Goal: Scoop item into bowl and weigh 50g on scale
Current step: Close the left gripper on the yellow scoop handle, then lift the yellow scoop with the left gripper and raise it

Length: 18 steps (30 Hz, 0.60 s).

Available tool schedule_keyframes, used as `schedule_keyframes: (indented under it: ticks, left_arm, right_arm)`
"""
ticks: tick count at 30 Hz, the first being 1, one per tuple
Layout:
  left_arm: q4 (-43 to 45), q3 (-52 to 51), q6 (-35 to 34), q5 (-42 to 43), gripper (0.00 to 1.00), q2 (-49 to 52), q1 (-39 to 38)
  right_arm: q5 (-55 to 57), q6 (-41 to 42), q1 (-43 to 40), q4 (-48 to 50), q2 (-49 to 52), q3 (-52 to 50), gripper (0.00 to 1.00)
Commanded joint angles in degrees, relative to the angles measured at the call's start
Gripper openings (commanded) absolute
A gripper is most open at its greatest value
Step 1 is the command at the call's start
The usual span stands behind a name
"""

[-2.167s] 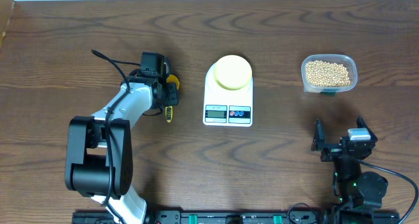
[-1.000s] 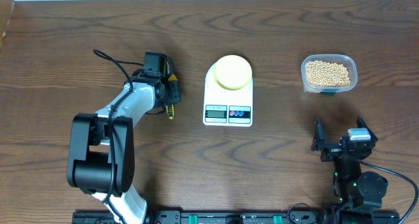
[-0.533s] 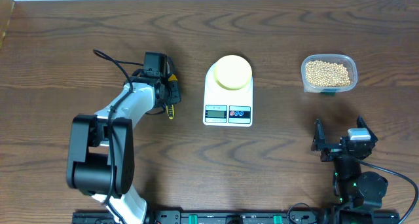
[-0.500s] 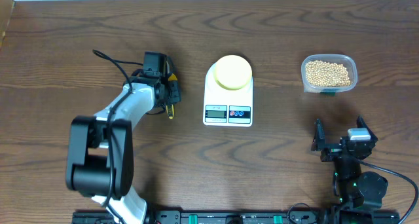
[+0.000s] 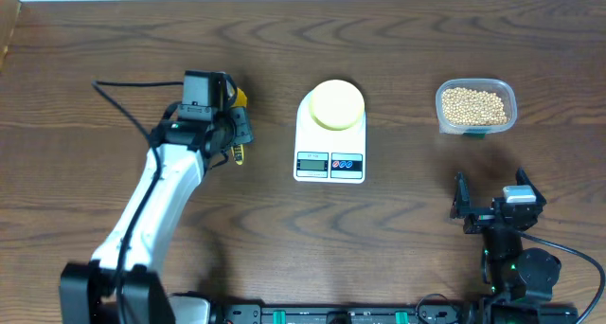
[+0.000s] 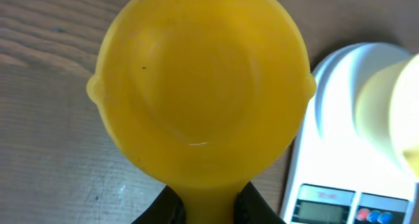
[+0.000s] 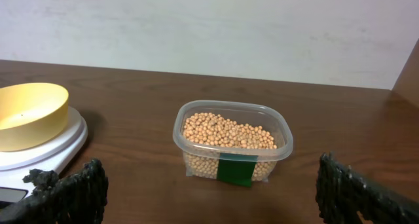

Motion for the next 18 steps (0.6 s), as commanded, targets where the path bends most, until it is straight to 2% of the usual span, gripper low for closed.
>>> schedule_keyframes:
  ticks: [1, 5, 10, 12, 18]
  left_arm:
    - [-0.5, 0.1, -2.7, -0.4, 0.18, -3.0, -0.1]
    - [-0.5, 0.1, -7.1, -1.0, 0.19, -3.2, -0.1]
    - [0.8, 0.1, -11.0, -7.7, 0.19, -3.2, -0.1]
    - [2.8, 0.1, -12.9, -10.4, 0.13, -3.1, -0.1]
    - [3.5, 0.1, -12.9, -10.4, 0.13, -2.2, -0.1]
  right_arm:
    - [0.0, -0.1, 0.3, -0.2, -0.3, -0.1, 0.99]
    - [0.0, -0.1, 0.3, -0.2, -0.3, -0.1, 0.99]
    - [0.0, -0.1, 0.3, -0.2, -0.3, -0.1, 0.99]
    - [0.0, -0.1, 0.3, -0.3, -0.3, -0.1, 0.99]
    - [0.0, -0.1, 0.3, -0.2, -0.3, -0.1, 0.99]
